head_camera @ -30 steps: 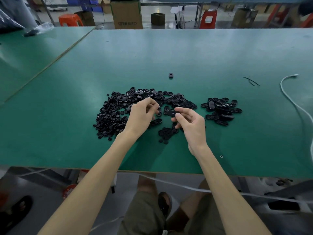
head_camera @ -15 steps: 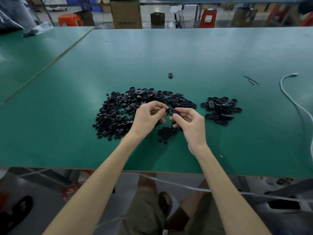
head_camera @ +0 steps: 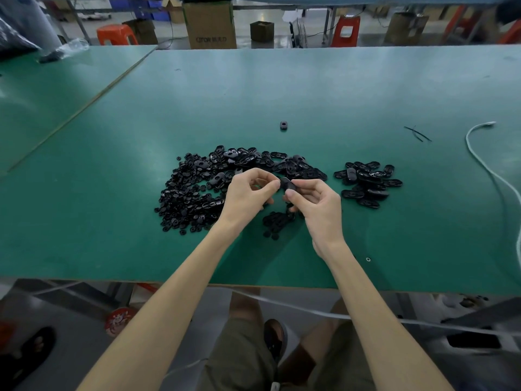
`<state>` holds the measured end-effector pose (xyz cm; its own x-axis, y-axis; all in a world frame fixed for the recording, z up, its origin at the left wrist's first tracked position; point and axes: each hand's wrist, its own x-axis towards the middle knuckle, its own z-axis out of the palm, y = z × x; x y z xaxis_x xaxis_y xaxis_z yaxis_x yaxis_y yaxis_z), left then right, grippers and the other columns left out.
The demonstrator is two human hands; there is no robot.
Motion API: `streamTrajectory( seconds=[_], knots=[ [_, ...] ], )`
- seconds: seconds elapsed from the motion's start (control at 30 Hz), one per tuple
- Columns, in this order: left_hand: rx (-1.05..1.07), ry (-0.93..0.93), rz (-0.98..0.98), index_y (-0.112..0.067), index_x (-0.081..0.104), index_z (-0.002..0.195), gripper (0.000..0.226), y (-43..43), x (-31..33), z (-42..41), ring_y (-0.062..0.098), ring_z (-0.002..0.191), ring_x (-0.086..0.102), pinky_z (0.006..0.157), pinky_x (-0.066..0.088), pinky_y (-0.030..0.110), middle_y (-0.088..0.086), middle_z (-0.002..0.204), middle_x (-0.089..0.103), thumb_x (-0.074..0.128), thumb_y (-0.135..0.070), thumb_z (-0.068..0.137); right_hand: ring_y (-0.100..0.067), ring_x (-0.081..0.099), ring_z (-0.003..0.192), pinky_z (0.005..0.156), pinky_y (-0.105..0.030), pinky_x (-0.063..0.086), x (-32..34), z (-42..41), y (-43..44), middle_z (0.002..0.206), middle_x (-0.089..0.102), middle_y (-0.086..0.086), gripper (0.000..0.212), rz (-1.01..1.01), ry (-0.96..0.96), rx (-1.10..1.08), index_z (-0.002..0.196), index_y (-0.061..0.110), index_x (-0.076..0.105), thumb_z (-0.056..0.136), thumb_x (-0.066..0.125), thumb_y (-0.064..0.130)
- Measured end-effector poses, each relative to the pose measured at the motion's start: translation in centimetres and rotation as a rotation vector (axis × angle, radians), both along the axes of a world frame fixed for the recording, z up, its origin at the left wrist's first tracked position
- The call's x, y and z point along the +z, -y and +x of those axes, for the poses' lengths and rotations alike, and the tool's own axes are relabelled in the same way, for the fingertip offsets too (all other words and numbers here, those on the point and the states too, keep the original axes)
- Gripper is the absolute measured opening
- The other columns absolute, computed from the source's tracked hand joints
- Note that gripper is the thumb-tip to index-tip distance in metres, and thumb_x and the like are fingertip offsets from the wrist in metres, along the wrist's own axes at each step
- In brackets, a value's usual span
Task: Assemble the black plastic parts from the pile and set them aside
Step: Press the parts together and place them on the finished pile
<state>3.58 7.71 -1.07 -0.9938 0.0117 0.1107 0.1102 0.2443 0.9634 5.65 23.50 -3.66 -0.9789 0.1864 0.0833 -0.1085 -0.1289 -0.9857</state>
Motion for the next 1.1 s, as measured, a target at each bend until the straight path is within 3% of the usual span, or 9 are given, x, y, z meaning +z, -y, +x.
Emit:
streamTrajectory(
  seconds=[0.67, 1.0, 1.1],
  knots=[
    [-0.004, -0.029, -0.004, -0.009, 0.074, 0.092, 0.004, -0.57, -0.48, 0.18, 0.007, 0.057, 0.067, 0.051, 0.045, 0.012, 0.001, 0.076, 0.076, 0.078, -0.010, 0.091, -0.021, 0.077, 0.086, 0.067, -0.026, 0.059, -0.30, -0.17, 0.05, 0.093, 0.080, -0.004, 0.017, 0.030, -0.010, 0.020, 0.097, 0.011, 0.071, 0.088, 0.081, 0.001],
    [0.029, -0.055, -0.066, -0.014, 0.073, 0.085, 0.010, -0.55, -0.58, -0.13, 0.014, 0.069, 0.067, 0.070, 0.058, 0.033, -0.004, 0.081, 0.074, 0.083, -0.015, 0.087, -0.028, 0.078, 0.087, 0.065, -0.027, 0.058, -0.05, -0.01, -0.06, 0.093, 0.080, -0.006, 0.017, 0.000, -0.022, 0.036, 0.096, 0.007, 0.070, 0.087, 0.080, -0.002],
    [0.022, -0.045, -0.027, -0.012, 0.070, 0.084, 0.015, -0.53, -0.69, -0.05, 0.011, 0.069, 0.068, 0.065, 0.053, 0.026, -0.007, 0.077, 0.072, 0.085, -0.015, 0.085, -0.026, 0.078, 0.087, 0.063, -0.025, 0.057, 0.18, 0.12, -0.04, 0.091, 0.080, -0.007, 0.017, -0.028, -0.030, 0.045, 0.095, 0.007, 0.070, 0.087, 0.079, -0.004]
  ],
)
